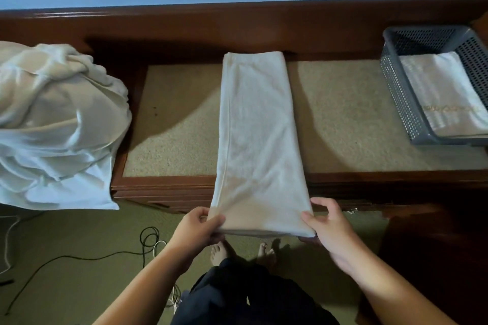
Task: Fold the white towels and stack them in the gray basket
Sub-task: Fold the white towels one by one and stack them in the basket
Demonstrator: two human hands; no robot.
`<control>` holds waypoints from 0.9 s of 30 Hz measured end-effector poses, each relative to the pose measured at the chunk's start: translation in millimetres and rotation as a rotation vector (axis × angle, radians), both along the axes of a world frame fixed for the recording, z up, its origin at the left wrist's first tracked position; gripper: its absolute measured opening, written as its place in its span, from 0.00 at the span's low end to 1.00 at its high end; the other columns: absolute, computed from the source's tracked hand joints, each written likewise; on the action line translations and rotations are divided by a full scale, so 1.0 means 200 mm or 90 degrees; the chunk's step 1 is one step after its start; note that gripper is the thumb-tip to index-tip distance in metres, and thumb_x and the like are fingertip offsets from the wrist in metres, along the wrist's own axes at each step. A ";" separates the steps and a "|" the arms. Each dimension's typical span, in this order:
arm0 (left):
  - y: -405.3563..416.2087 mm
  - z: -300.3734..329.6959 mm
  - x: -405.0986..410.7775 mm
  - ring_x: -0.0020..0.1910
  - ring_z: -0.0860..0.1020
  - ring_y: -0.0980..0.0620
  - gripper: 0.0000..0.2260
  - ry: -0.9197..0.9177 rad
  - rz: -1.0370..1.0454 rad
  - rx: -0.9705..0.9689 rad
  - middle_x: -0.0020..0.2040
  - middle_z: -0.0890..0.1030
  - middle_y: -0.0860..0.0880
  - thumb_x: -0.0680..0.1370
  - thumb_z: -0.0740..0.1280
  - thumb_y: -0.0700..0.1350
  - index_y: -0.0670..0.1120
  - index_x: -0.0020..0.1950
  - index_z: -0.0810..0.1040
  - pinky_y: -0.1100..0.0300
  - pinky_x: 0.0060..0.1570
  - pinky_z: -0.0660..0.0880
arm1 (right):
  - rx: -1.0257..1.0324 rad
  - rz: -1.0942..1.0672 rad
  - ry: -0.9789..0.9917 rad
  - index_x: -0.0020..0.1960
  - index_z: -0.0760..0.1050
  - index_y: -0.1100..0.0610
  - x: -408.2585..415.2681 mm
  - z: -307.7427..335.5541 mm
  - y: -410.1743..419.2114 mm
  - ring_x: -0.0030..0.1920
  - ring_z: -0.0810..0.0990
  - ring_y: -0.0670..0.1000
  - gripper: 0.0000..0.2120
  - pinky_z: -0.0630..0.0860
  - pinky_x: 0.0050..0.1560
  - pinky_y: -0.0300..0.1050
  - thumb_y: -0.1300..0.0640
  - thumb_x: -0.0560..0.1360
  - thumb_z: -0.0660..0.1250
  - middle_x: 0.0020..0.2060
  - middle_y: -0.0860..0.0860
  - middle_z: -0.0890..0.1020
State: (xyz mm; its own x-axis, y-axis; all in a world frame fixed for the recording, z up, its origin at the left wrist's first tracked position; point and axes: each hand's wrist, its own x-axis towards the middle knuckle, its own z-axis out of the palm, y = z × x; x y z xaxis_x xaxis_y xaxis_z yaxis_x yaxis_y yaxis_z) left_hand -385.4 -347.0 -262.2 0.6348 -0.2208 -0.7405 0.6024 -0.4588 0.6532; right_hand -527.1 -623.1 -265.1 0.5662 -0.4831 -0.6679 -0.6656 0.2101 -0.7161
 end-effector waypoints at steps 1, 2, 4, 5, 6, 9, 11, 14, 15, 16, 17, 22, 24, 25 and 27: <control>0.00 0.06 0.01 0.38 0.85 0.45 0.10 -0.023 -0.004 0.001 0.48 0.85 0.41 0.79 0.75 0.44 0.40 0.56 0.80 0.57 0.39 0.81 | -0.002 0.014 -0.021 0.59 0.76 0.40 0.01 0.05 -0.01 0.50 0.87 0.55 0.16 0.82 0.58 0.62 0.56 0.78 0.74 0.49 0.54 0.87; 0.00 0.11 0.02 0.37 0.85 0.45 0.09 -0.047 -0.005 -0.001 0.46 0.85 0.42 0.79 0.75 0.43 0.40 0.55 0.81 0.57 0.39 0.80 | -0.009 0.035 -0.040 0.56 0.78 0.38 0.02 0.10 -0.02 0.52 0.86 0.55 0.14 0.81 0.60 0.62 0.56 0.79 0.73 0.50 0.54 0.87; -0.03 0.22 0.04 0.35 0.85 0.47 0.06 -0.099 -0.001 0.002 0.42 0.86 0.43 0.79 0.74 0.42 0.40 0.52 0.82 0.56 0.38 0.79 | -0.019 0.079 -0.065 0.51 0.83 0.40 0.04 0.21 -0.05 0.57 0.82 0.52 0.09 0.79 0.63 0.55 0.55 0.80 0.72 0.53 0.51 0.85; -0.05 0.27 0.06 0.34 0.84 0.48 0.05 -0.127 -0.001 0.008 0.40 0.86 0.44 0.78 0.74 0.41 0.40 0.51 0.82 0.57 0.36 0.79 | -0.023 0.090 -0.082 0.50 0.85 0.41 0.06 0.26 -0.07 0.58 0.81 0.49 0.08 0.77 0.63 0.51 0.55 0.80 0.71 0.54 0.48 0.84; -0.07 0.33 0.08 0.33 0.84 0.49 0.05 -0.152 0.001 0.015 0.38 0.86 0.45 0.78 0.73 0.41 0.40 0.50 0.83 0.59 0.34 0.78 | -0.029 0.100 -0.100 0.49 0.86 0.42 0.09 0.31 -0.08 0.60 0.80 0.46 0.08 0.76 0.62 0.47 0.55 0.80 0.71 0.55 0.45 0.85; -0.15 0.47 0.19 0.33 0.85 0.48 0.07 -0.215 0.001 0.032 0.40 0.87 0.46 0.77 0.73 0.42 0.43 0.54 0.83 0.57 0.34 0.80 | -0.050 0.109 -0.132 0.50 0.87 0.41 0.17 0.44 -0.15 0.61 0.79 0.40 0.11 0.73 0.59 0.40 0.56 0.81 0.70 0.53 0.38 0.86; -0.21 0.57 0.28 0.34 0.86 0.46 0.12 -0.262 -0.027 0.040 0.42 0.87 0.44 0.76 0.71 0.44 0.52 0.59 0.79 0.52 0.39 0.83 | -0.067 0.123 -0.142 0.50 0.87 0.40 0.25 0.52 -0.19 0.61 0.79 0.39 0.12 0.72 0.58 0.39 0.56 0.81 0.70 0.52 0.36 0.86; -0.30 0.69 0.45 0.32 0.83 0.46 0.09 -0.298 -0.052 0.015 0.38 0.85 0.44 0.77 0.68 0.41 0.54 0.50 0.85 0.50 0.41 0.83 | -0.091 0.115 -0.145 0.49 0.87 0.39 0.39 0.62 -0.25 0.61 0.78 0.41 0.12 0.72 0.61 0.44 0.55 0.81 0.69 0.53 0.38 0.86; -0.33 0.73 0.51 0.31 0.82 0.47 0.09 -0.303 -0.053 0.010 0.38 0.85 0.43 0.77 0.68 0.40 0.51 0.46 0.87 0.50 0.41 0.83 | -0.096 0.105 -0.144 0.48 0.88 0.39 0.43 0.66 -0.27 0.60 0.79 0.43 0.12 0.73 0.62 0.46 0.54 0.81 0.69 0.54 0.40 0.86; -0.36 0.76 0.57 0.32 0.82 0.48 0.09 -0.304 -0.056 0.005 0.38 0.84 0.42 0.78 0.68 0.40 0.48 0.45 0.87 0.51 0.41 0.83 | -0.095 0.095 -0.148 0.48 0.88 0.41 0.48 0.69 -0.29 0.59 0.80 0.45 0.12 0.75 0.61 0.47 0.54 0.81 0.69 0.54 0.43 0.86; -0.39 0.80 0.62 0.33 0.83 0.48 0.08 -0.303 -0.066 0.000 0.40 0.85 0.40 0.79 0.69 0.40 0.46 0.45 0.88 0.53 0.41 0.84 | -0.083 0.077 -0.151 0.49 0.88 0.43 0.54 0.72 -0.31 0.57 0.83 0.49 0.11 0.78 0.59 0.49 0.55 0.81 0.69 0.54 0.47 0.87; -0.45 0.92 0.90 0.43 0.86 0.48 0.15 -0.249 -0.158 -0.101 0.47 0.87 0.41 0.74 0.80 0.51 0.42 0.54 0.86 0.57 0.48 0.83 | 0.030 0.048 -0.212 0.58 0.85 0.57 0.77 0.86 -0.44 0.48 0.87 0.55 0.17 0.83 0.50 0.50 0.47 0.75 0.75 0.52 0.57 0.87; -0.46 0.93 1.01 0.49 0.87 0.50 0.21 -0.286 -0.244 -0.091 0.49 0.88 0.46 0.68 0.84 0.52 0.46 0.56 0.85 0.56 0.52 0.83 | -0.002 0.130 -0.225 0.59 0.84 0.55 0.86 0.90 -0.50 0.52 0.87 0.53 0.22 0.83 0.54 0.50 0.44 0.70 0.79 0.52 0.53 0.88; -0.48 0.94 1.06 0.49 0.86 0.51 0.22 -0.313 -0.276 -0.069 0.49 0.88 0.48 0.66 0.86 0.50 0.48 0.56 0.85 0.56 0.53 0.82 | -0.031 0.171 -0.222 0.59 0.84 0.54 0.90 0.91 -0.53 0.52 0.87 0.52 0.21 0.82 0.52 0.47 0.47 0.69 0.80 0.51 0.52 0.88; -0.52 0.92 1.16 0.46 0.86 0.54 0.18 -0.366 -0.289 -0.026 0.46 0.88 0.49 0.67 0.85 0.45 0.49 0.54 0.85 0.56 0.51 0.83 | -0.094 0.222 -0.206 0.56 0.84 0.52 0.99 0.91 -0.58 0.48 0.87 0.50 0.14 0.82 0.48 0.44 0.55 0.71 0.80 0.48 0.50 0.88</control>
